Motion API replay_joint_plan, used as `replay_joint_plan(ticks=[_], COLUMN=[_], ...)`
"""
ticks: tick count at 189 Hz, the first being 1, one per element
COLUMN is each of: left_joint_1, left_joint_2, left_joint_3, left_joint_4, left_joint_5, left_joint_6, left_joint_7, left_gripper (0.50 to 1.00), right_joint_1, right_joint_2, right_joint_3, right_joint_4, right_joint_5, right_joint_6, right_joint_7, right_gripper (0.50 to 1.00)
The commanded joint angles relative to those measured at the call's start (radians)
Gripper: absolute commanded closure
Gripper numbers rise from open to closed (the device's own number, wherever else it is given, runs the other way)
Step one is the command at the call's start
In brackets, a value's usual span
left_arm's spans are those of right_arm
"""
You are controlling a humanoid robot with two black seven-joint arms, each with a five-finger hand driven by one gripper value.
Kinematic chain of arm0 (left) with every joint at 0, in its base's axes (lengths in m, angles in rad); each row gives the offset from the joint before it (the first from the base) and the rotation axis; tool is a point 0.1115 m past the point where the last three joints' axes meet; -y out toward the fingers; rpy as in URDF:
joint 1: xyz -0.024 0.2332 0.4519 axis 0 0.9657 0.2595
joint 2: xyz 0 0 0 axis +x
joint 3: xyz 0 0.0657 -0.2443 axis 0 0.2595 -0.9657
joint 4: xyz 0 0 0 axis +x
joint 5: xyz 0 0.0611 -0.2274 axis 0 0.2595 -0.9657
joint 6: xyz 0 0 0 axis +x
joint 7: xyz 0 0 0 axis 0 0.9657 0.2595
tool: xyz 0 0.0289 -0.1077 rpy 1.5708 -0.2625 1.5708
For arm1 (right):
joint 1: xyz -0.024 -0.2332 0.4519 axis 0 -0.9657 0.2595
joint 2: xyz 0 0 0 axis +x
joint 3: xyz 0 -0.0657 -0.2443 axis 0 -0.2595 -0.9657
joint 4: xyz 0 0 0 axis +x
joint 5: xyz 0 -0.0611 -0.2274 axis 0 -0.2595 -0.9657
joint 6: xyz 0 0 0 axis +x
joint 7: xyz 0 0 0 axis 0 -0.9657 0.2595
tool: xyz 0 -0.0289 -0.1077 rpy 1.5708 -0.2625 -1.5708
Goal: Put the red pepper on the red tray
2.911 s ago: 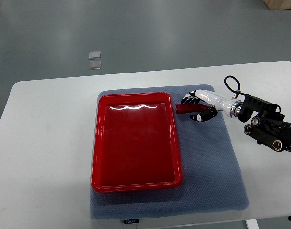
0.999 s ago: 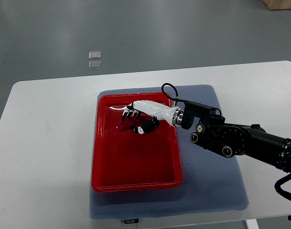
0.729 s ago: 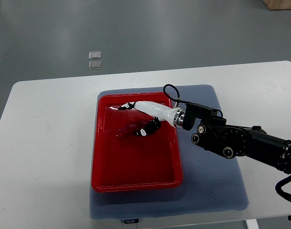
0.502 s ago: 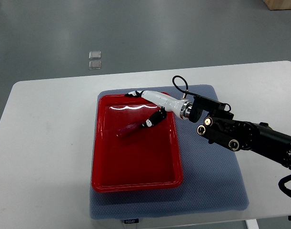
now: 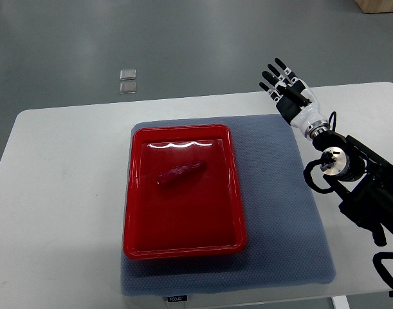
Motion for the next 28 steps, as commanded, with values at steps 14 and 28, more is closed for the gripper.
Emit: replay_joint_plan(ticks=[14,28], left_joint_1=[0.0,0.0], left_joint_2=[0.0,0.0], left_joint_3=[0.001,0.003], left_joint_4=[0.0,0.0], left_joint_5=[0.0,0.0], left_joint_6=[0.0,0.0], left_joint_7=[0.0,0.0], left_gripper=[0.5,0.5], right_joint_1=[-0.045,-0.045], right_joint_2=[0.0,0.0], right_joint_3=[0.009,0.01], right_joint_4=[-0.018,-0.018], right_joint_5=[0.087,0.087], right_joint_6=[0.061,0.063], right_joint_7=[0.0,0.0], right_gripper=[0.587,0.587])
